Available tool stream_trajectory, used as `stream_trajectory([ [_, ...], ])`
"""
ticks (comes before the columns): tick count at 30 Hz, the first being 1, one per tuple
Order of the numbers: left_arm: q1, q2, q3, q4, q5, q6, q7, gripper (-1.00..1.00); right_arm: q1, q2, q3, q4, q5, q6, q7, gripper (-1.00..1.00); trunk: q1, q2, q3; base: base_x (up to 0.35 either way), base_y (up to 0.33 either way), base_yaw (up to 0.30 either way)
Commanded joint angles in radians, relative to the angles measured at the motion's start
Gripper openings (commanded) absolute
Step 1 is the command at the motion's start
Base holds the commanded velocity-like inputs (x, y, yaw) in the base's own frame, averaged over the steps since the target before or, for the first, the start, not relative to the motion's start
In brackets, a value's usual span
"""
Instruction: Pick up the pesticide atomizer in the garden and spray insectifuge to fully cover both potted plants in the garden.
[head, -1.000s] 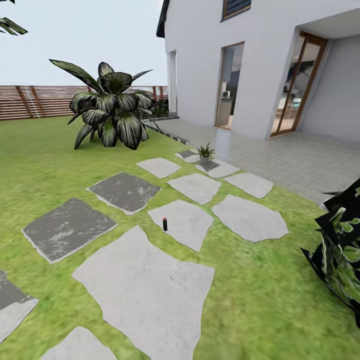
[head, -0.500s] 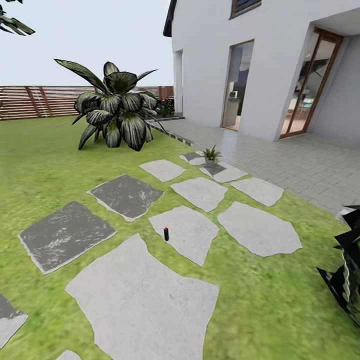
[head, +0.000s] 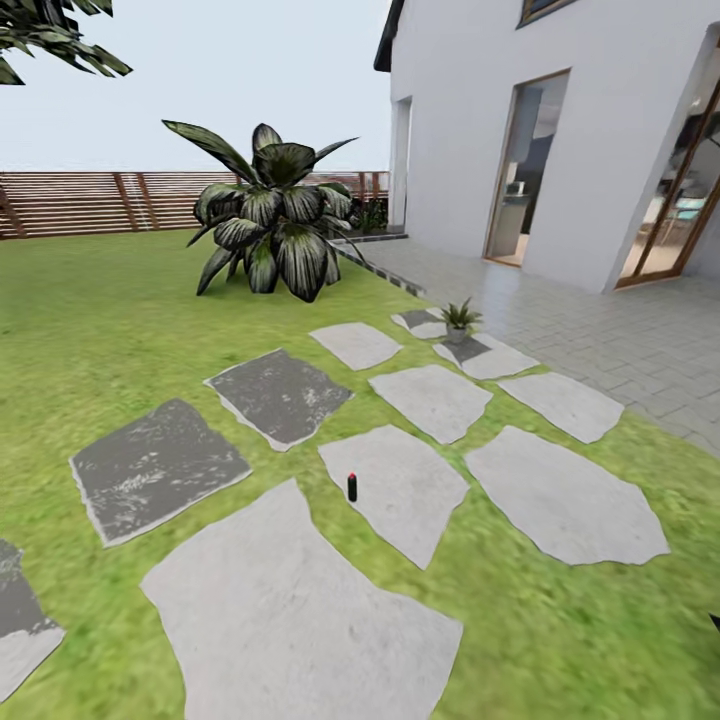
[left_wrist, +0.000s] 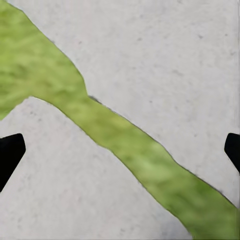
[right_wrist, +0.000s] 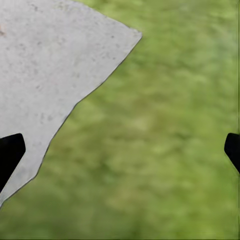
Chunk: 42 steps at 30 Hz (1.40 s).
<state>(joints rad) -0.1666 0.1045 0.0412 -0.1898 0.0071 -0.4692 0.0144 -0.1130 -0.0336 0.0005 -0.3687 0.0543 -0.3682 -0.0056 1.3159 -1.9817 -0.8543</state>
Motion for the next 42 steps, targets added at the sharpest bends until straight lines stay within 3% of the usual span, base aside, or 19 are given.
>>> stream_trajectory([
  [1,-0.001,0.0,0.003,0.001,0.0,-0.003,-0.001,1.0,-0.001,0.0,-0.001,0.001,0.006,-0.003,-0.001,1.0,0.0,0.0,-0.001,0.294,-0.161,0.024],
  [24,-0.001,0.0,0.003,0.0,0.0,-0.003,-0.001,1.0,-0.001,0.0,-0.003,0.001,0.006,-0.002,-0.001,1.0,0.0,0.0,-0.001,0.279,-0.172,0.008],
  [42,-0.001,0.0,0.003,0.0,0.0,-0.003,-0.001,1.0,-0.001,0.0,0.001,0.002,0.006,-0.001,-0.001,1.0,0.0,0.0,-0.001,0.201,-0.235,0.247],
])
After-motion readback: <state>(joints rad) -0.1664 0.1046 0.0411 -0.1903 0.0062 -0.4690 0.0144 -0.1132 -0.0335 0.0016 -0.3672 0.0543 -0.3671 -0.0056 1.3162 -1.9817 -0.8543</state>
